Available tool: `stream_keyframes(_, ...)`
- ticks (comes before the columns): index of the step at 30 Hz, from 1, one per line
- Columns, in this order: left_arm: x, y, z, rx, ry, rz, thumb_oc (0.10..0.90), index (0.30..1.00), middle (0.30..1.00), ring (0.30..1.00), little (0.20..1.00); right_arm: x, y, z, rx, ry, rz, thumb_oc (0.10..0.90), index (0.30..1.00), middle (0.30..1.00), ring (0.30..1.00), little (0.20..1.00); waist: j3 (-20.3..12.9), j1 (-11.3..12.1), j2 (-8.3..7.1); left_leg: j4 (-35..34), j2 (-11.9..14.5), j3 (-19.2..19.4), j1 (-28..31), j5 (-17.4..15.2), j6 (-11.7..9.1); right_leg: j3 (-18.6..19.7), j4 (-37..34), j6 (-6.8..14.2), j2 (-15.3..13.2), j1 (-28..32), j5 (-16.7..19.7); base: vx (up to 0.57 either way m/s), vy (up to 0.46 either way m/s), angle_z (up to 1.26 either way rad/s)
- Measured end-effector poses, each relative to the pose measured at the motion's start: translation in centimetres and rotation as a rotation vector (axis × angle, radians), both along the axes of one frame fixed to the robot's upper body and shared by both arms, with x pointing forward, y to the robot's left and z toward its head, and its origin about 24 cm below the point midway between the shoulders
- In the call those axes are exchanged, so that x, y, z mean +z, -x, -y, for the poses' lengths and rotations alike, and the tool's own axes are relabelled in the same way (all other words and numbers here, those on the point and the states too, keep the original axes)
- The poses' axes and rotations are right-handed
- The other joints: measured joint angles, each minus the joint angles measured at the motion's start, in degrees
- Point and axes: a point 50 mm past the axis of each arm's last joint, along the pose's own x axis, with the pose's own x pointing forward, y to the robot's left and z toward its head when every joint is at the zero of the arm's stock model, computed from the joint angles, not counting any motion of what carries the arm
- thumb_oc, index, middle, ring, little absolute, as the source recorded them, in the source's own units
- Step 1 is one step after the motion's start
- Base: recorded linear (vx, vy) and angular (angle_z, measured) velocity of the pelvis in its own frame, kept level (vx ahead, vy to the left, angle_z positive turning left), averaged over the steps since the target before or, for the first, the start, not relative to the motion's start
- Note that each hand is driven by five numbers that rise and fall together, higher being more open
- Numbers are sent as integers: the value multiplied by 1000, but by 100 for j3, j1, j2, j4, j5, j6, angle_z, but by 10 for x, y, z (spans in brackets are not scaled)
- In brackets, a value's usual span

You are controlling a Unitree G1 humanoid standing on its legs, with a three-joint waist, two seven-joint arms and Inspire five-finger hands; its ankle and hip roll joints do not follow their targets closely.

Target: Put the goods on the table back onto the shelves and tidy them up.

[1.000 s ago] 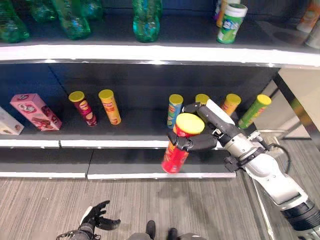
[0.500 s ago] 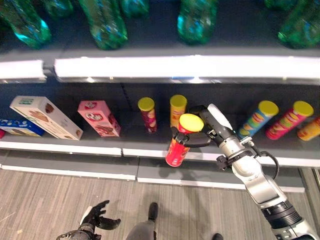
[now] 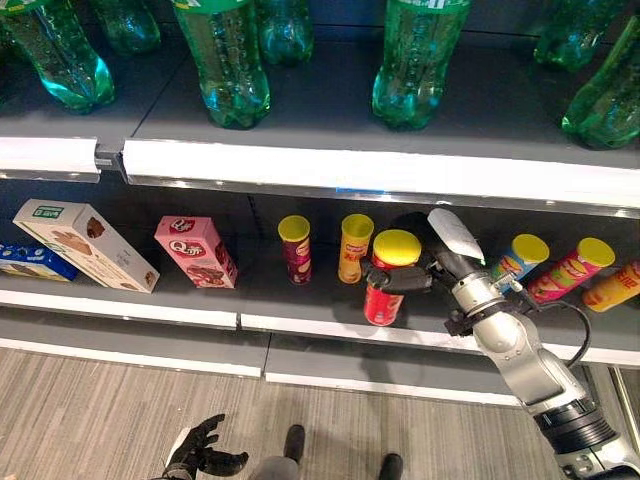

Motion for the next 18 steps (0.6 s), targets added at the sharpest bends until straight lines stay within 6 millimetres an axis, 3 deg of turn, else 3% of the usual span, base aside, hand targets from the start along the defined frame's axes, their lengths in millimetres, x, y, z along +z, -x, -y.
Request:
stream_keyframes(5,0,0,0,1,-2,1,800,900,900,900,900,-2,0,2,-26,26,20,400,300,300,300,300,4,6,68,1,18,-39,-24,4,-17,-47,0,-11,18,0,-4,-7,-10,3)
stream_keyframes(10,2,-3,1,-6,-2,13,800,900,900,900,900,-13,-9,17,-121,78,18,400,300,300,300,300,58,33,174,2,15,-120,-92,19,-30,-129,0,-16,18,-27,-7,-50,8,8)
stream_keyframes(12,3,-7,3,-40,-4,21,800,900,900,900,900,-16,-16,26,-190,116,28,400,300,300,300,300,161,41,357,2,14,-138,-176,38,-35,-142,0,-23,17,-101,0,-63,15,4)
stream_keyframes(18,6,-16,6,-56,-4,52,800,900,900,900,900,-13,-24,38,-289,199,98,400,300,300,300,300,379,56,720,4,11,-197,-368,78,-45,-213,2,-40,22,-260,14,-53,21,5)
